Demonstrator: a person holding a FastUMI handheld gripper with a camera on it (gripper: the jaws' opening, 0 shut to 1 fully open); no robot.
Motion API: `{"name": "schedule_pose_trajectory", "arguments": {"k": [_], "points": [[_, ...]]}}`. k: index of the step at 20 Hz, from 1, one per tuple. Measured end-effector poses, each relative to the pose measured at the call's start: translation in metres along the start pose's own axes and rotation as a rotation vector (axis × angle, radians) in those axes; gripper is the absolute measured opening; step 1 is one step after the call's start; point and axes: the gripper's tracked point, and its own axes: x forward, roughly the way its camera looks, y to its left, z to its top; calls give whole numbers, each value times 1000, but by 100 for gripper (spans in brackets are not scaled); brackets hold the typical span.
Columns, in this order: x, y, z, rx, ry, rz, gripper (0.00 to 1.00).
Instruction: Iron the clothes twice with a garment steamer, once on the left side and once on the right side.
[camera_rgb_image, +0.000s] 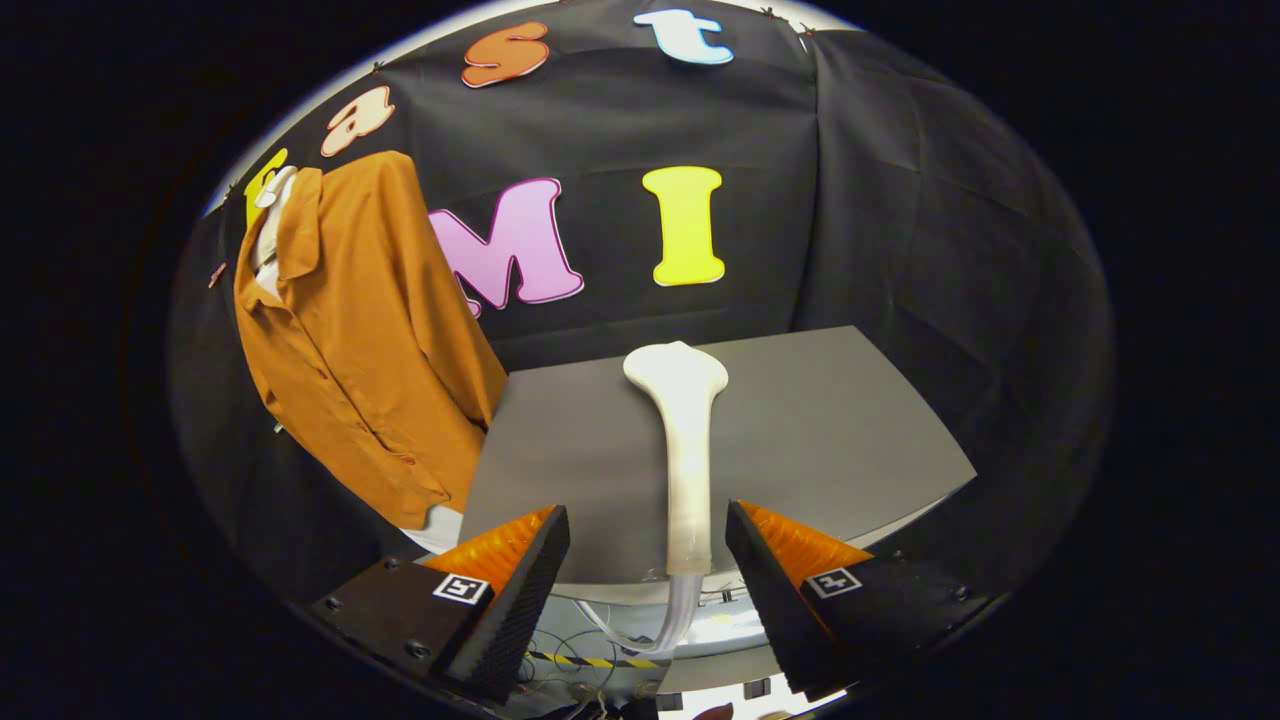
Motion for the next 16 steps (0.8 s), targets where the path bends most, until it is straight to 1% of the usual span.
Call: {"name": "schedule_pose_trajectory", "arguments": {"k": [4, 8, 9, 10, 12, 13, 14, 15, 16], "points": [[51, -19, -14, 53, 113, 9, 99], [81, -25, -30, 66, 200, 10, 97], [85, -25, -33, 70, 219, 5, 86], [88, -27, -28, 56, 193, 2, 75], [88, -23, -27, 60, 214, 4, 53], [91, -21, -29, 40, 208, 4, 42], [94, -20, -28, 26, 189, 13, 42], [92, -17, -27, 5, 167, 38, 35], [89, -14, -21, 21, 155, 46, 29]]}}
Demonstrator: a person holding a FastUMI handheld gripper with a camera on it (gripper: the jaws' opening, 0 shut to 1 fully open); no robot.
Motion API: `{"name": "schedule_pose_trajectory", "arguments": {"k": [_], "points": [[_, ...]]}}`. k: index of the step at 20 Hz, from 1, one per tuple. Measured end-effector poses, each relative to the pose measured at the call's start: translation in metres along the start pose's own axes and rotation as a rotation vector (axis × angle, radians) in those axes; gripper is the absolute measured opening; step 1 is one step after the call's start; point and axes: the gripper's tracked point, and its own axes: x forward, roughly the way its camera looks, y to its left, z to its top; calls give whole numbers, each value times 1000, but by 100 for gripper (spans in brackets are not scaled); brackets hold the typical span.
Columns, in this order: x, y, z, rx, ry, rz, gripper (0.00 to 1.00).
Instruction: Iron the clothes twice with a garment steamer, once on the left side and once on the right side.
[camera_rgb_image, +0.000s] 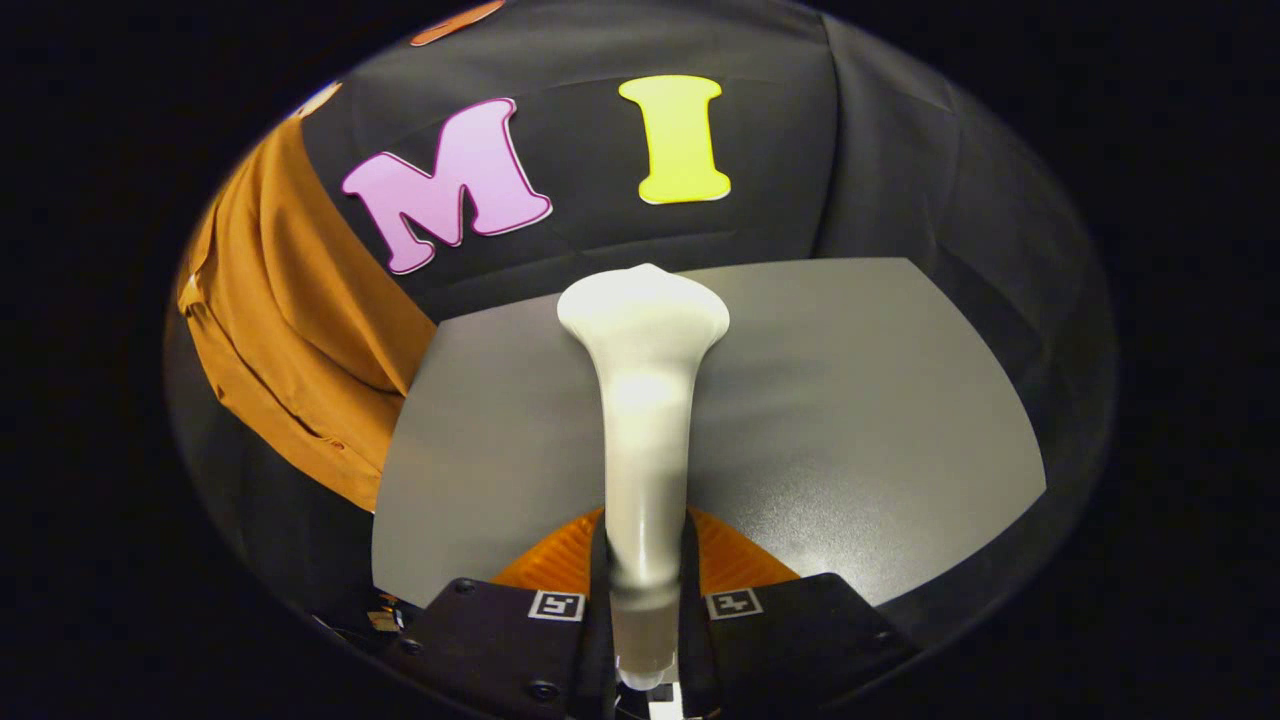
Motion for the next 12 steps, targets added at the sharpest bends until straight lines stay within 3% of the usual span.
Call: {"name": "schedule_pose_trajectory", "arguments": {"k": [2, 5, 12], "points": [[-2, -8, 1, 7, -42, -20, 23], [-24, -6, 9, 24, -113, -26, 23], [-124, 33, 46, -28, -382, -38, 23]]}}
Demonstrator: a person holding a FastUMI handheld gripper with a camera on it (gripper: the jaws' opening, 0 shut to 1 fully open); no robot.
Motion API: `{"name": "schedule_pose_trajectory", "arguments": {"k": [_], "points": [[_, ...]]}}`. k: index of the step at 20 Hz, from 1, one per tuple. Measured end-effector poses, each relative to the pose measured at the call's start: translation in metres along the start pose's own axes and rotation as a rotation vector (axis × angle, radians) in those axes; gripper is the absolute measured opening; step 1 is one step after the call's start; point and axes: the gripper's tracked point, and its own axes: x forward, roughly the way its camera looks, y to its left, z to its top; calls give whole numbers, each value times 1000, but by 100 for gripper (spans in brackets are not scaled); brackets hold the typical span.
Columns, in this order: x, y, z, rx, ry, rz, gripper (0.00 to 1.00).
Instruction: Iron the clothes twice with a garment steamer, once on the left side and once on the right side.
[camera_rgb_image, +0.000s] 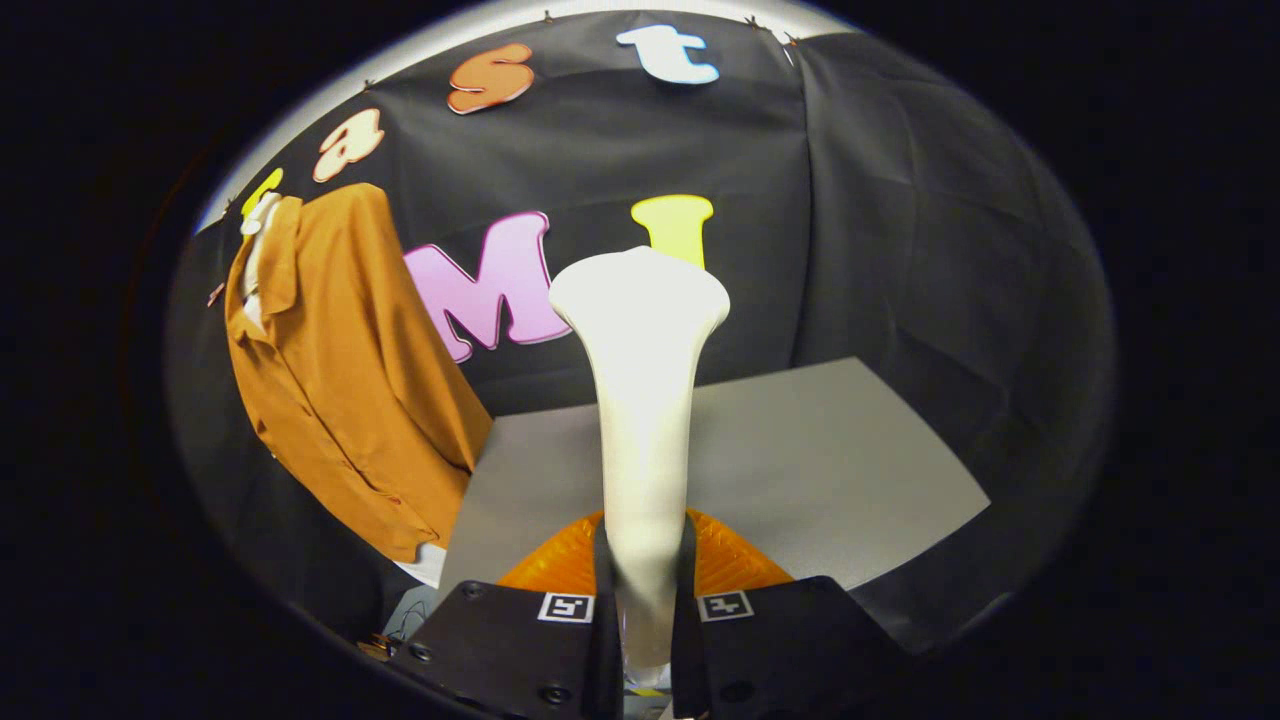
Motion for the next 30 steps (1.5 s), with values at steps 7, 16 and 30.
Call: {"name": "schedule_pose_trajectory", "arguments": {"k": [7, 16, 30], "points": [[-71, 81, 21, -24, -202, -3, 22], [-73, 216, -6, -113, -238, 70, 23], [27, 268, -26, -158, -259, 1, 22]]}}
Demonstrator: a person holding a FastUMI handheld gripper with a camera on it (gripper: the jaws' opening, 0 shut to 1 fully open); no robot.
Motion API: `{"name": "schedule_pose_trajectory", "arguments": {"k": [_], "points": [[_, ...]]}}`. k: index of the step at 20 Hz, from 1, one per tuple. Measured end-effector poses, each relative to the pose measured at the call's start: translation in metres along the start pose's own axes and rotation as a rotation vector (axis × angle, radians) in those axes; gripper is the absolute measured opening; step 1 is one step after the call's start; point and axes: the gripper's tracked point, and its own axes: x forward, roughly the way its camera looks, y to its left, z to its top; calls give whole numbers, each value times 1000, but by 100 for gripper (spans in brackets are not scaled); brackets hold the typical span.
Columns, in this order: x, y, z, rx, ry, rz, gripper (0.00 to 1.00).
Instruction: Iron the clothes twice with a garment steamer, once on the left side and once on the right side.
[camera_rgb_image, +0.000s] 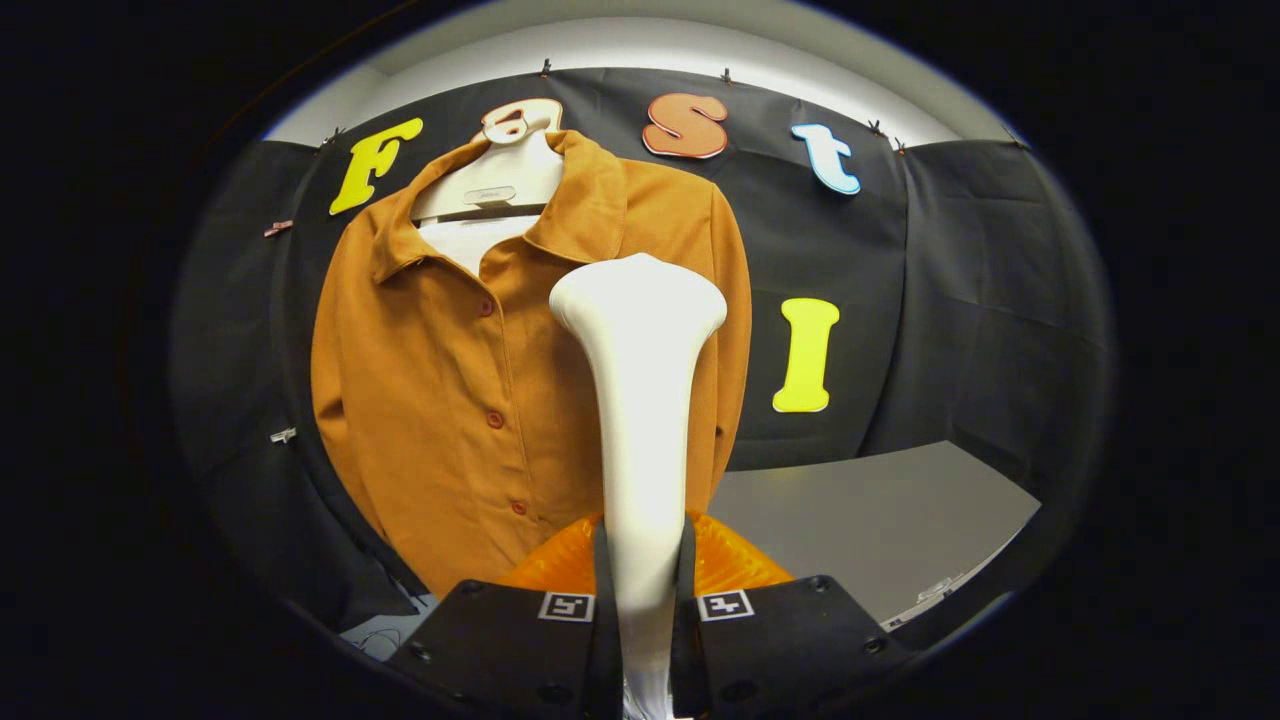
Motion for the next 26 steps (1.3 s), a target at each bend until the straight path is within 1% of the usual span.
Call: {"name": "schedule_pose_trajectory", "arguments": {"k": [4, 8, 17, 23, 26], "points": [[18, 6, -9, 13, -15, -17, 23], [24, 9, -37, 14, 21, -21, 23], [29, 17, -127, 20, 110, -27, 23], [33, 24, -196, 28, 149, -17, 23], [38, 25, -233, 29, 191, -15, 23]]}}
